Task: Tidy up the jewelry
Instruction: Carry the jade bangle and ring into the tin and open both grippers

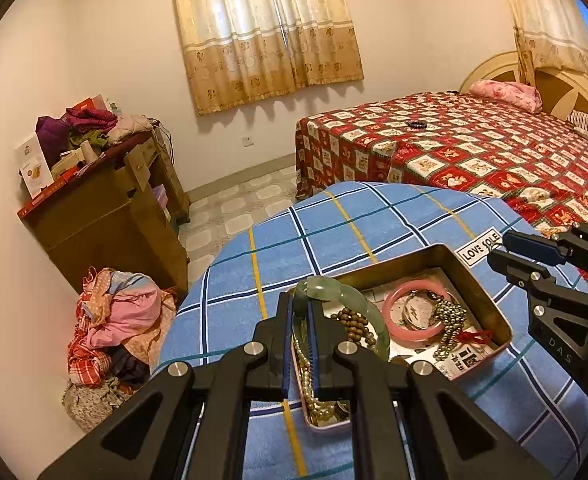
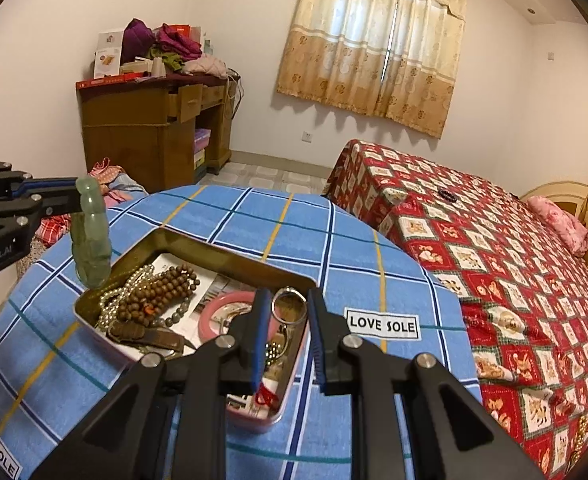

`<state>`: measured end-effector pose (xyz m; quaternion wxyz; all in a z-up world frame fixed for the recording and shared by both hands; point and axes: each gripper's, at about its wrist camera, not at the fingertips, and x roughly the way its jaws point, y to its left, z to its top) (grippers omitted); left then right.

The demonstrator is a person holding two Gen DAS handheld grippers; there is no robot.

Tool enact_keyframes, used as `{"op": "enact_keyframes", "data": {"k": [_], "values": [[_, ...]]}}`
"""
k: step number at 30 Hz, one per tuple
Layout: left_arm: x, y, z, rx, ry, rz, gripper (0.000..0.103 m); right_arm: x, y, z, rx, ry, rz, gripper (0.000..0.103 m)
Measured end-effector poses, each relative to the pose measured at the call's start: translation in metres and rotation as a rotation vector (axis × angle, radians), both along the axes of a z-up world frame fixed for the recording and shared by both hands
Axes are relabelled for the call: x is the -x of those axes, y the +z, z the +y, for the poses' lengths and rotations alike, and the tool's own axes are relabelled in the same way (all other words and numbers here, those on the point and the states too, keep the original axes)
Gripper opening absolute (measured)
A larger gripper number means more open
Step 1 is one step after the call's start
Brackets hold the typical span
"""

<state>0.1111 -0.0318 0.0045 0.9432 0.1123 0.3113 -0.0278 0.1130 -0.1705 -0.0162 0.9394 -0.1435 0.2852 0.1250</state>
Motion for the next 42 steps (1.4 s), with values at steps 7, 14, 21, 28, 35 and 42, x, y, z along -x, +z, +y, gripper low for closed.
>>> {"op": "enact_keyframes", "data": {"k": [7,14,21,28,35,42], "values": [[-0.013,-0.011,-0.002,-0.020,0.009,0.027,0.006,-0.013,-0.009,0.007,0.039,-0.006,0.017,0.021],[-0.026,-0.031,-0.002,-0.035,0.023,0.071,0.006,-0.022,-0.020,0.011,0.053,-0.015,0.042,0.021],[-0.032,-0.043,-0.007,-0.055,0.019,0.097,0.006,-0.029,-0.027,0.013,0.065,-0.023,0.056,0.021],[-0.039,-0.045,-0.009,-0.076,0.022,0.101,0.006,-0.034,-0.032,0.015,0.077,-0.027,0.064,0.021],[-0.044,-0.051,-0.007,-0.085,0.035,0.116,0.006,-0.043,-0.041,0.015,0.091,-0.039,0.083,0.021],[-0.046,-0.058,-0.005,-0.085,0.028,0.135,0.006,-0.046,-0.050,0.015,0.093,-0.039,0.110,0.021]]}}
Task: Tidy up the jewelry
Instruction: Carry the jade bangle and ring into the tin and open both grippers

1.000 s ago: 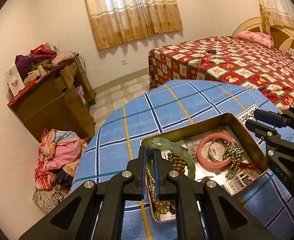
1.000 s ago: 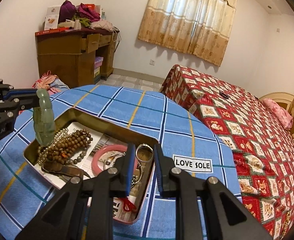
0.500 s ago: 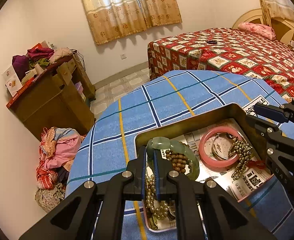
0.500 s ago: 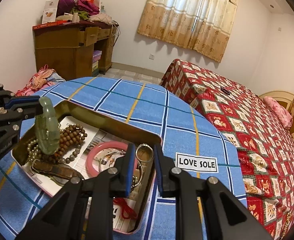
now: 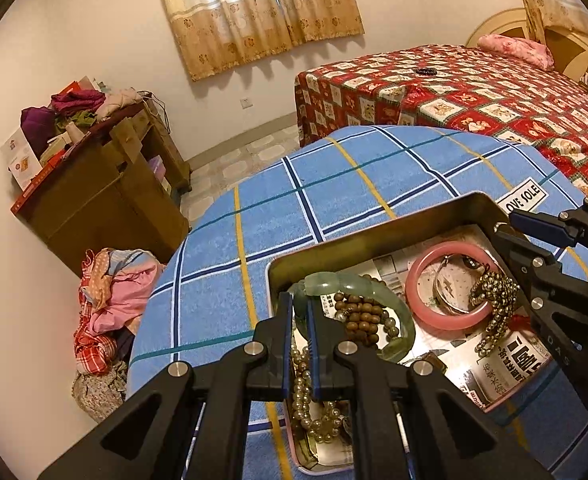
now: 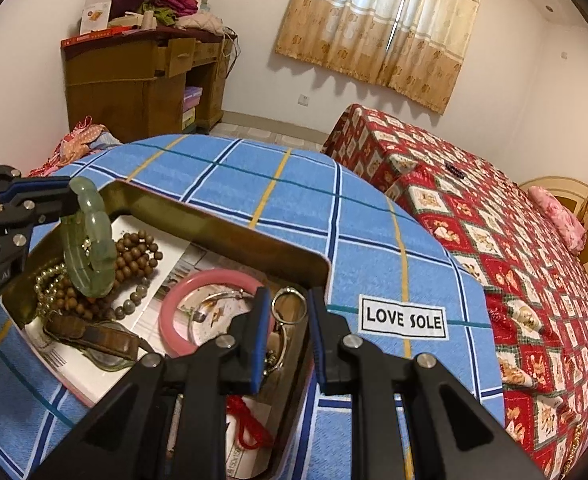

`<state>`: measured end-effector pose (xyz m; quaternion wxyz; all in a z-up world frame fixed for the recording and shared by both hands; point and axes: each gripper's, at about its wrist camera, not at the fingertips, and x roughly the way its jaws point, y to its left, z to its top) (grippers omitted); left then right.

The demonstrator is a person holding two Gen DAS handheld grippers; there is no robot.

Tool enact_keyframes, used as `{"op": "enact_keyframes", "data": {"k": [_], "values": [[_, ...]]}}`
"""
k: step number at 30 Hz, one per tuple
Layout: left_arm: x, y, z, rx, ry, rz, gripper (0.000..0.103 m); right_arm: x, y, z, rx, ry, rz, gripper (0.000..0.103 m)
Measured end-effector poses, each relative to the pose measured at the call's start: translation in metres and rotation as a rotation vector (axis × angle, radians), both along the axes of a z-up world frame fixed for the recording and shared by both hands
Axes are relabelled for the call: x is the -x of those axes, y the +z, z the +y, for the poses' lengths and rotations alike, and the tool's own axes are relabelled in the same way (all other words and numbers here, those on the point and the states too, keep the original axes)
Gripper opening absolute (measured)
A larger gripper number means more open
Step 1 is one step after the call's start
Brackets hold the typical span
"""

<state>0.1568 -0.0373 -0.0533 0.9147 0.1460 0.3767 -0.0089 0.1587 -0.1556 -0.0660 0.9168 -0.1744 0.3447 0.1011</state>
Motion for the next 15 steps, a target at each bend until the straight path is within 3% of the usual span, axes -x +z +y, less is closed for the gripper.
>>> {"op": "enact_keyframes", "data": {"k": [11,12,14,15], "values": [[0.003,0.004,-0.002,0.020,-0.027,-0.009,0.007,0.002,0.002,0.002,-0.013,0.007,-0.003,0.021],[0.005,0.005,-0.001,0.030,-0.029,-0.013,0.007,0.003,0.003,0.001,-0.017,0.005,-0.009,0.023],[0.009,0.008,0.001,0.024,-0.010,-0.019,0.009,0.004,0.005,0.001,-0.025,0.001,-0.017,0.041],[0.012,0.011,0.002,0.032,-0.006,-0.030,0.009,0.005,0.005,0.000,-0.027,-0.001,-0.019,0.041]]}}
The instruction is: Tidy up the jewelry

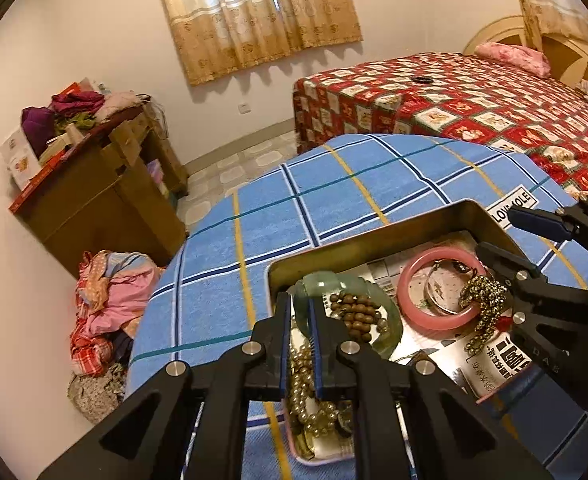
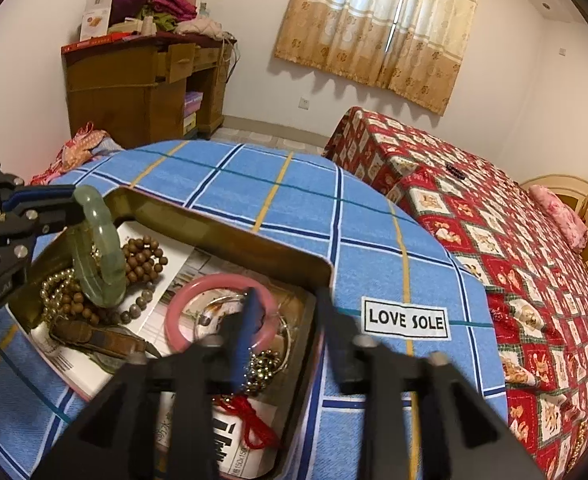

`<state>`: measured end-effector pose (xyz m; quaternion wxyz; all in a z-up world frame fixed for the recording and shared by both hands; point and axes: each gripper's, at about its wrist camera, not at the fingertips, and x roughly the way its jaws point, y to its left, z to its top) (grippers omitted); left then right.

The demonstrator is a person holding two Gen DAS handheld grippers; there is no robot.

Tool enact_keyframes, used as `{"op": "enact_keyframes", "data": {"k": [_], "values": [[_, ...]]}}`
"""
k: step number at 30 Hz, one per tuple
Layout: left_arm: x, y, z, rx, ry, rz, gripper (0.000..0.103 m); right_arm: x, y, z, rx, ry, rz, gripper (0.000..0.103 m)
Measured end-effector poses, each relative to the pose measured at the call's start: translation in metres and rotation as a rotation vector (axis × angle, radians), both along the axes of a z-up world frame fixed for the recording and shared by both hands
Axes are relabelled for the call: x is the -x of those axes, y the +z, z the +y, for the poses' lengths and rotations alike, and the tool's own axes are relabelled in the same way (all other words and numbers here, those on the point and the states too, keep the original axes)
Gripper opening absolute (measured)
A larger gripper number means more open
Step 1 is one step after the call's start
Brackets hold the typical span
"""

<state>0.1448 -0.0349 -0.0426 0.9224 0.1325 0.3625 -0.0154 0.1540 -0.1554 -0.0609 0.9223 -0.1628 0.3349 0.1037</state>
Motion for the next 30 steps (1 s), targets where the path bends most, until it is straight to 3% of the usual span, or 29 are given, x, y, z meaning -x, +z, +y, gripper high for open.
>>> {"op": "enact_keyframes", "data": {"k": [1,3,5,6,30], "values": [[0.002,0.003,0.001,0.010,0.003,-0.014,0.011,0.001,0.000,-0.001,0.000,-0.005,-0.004,0.041],[0.010,0.008,0.006,0.031,0.016,-0.028,0.026,0.004,0.000,-0.003,-0.012,-0.006,-0.002,0.045],[0.018,0.012,0.010,0.037,0.039,-0.057,0.070,0.010,0.000,-0.005,-0.025,-0.010,-0.003,0.053],[0.024,0.014,0.012,0.028,0.059,-0.088,0.075,0.012,0.001,-0.005,-0.029,-0.009,-0.006,0.053],[0.030,0.014,0.023,0.036,0.084,-0.092,0.077,0.021,0.006,-0.004,-0.047,-0.011,-0.017,0.060]]}}
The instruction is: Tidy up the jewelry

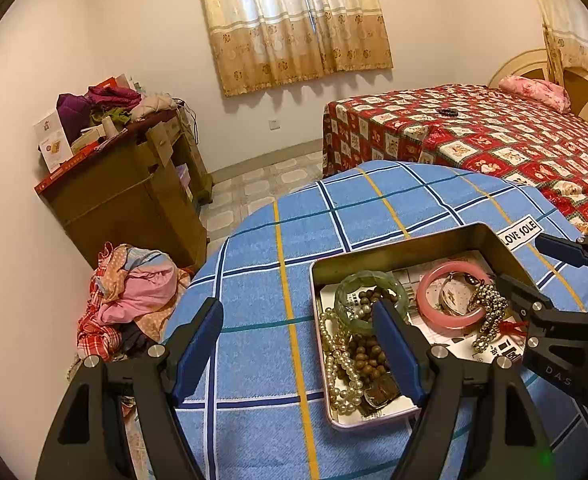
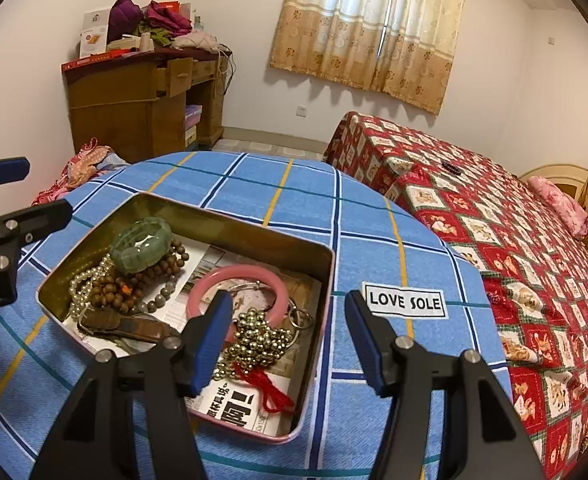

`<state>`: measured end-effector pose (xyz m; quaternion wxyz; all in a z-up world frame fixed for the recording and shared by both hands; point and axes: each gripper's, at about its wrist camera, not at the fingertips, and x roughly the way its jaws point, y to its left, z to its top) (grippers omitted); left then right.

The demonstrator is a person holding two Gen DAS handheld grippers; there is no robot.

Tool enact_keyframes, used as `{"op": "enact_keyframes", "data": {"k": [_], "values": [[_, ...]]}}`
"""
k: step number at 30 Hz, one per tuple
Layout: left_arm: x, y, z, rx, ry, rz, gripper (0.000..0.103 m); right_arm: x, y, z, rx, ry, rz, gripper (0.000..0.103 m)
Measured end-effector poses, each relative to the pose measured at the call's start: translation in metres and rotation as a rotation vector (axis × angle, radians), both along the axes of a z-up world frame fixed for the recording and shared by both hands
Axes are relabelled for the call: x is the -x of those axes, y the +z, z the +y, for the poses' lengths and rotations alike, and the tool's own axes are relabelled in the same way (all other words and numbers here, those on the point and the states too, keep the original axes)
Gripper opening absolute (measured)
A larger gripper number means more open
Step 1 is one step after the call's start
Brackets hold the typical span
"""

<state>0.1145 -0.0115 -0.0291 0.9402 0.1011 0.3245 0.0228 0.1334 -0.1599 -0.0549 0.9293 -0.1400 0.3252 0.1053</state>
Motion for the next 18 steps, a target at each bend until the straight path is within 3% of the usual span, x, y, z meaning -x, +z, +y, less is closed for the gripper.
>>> {"op": "enact_keyframes", "data": {"k": [18], "values": [[-0.0035,0.0012,0.0002,0.001,-0.001,0.005,0.077,-0.0007,0.0014,-0.0012,0.002,0.008,0.002,0.061]]}}
